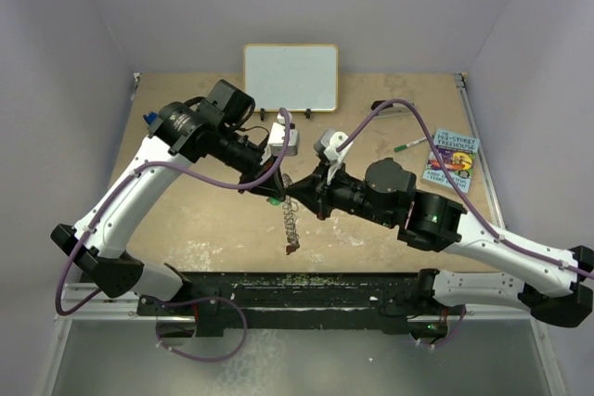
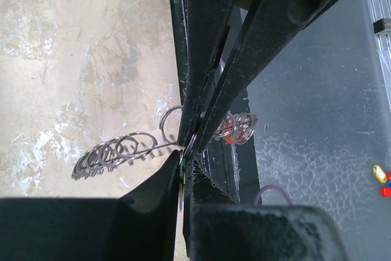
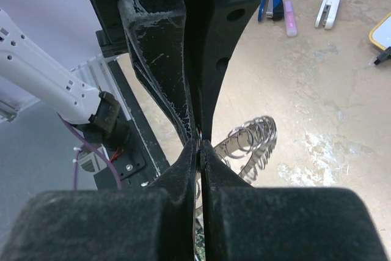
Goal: Put the keys on the keyring
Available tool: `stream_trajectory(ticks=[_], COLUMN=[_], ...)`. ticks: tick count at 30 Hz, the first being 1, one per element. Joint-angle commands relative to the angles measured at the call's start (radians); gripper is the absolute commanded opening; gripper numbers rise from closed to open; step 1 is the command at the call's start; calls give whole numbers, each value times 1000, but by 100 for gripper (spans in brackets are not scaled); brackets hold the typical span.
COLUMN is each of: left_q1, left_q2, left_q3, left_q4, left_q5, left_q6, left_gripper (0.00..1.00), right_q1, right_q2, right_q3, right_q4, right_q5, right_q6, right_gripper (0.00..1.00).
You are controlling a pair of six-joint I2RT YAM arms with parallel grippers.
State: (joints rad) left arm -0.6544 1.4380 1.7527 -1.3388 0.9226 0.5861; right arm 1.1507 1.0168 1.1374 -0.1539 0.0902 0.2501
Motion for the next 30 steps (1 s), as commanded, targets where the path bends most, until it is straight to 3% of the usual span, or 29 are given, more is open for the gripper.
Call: stream_trajectory(ticks=[1, 9, 13, 21, 30], left_q1=[1, 2, 1, 2, 3], left_q2=[-22, -31, -85, -91, -123], left_q3=[-24, -32, -80, -114, -174], left_q4=[8, 25, 144, 168, 287], left_q5=[84, 97, 51, 142, 139], left_q6=[-17, -23, -96, -120, -258], left_gripper=[4, 4, 4, 4, 4], right_q1=[-5, 4, 4, 11, 24], right_q2=[-51, -58, -71, -68, -77], right_q3=[-7, -31, -41, -74, -100], right_q4=[163, 205, 221, 283, 330], right_q5=[39, 35, 52, 58, 97], right_q6=[-29, -26, -7, 19, 40], right_gripper=[0, 0, 0, 0, 0])
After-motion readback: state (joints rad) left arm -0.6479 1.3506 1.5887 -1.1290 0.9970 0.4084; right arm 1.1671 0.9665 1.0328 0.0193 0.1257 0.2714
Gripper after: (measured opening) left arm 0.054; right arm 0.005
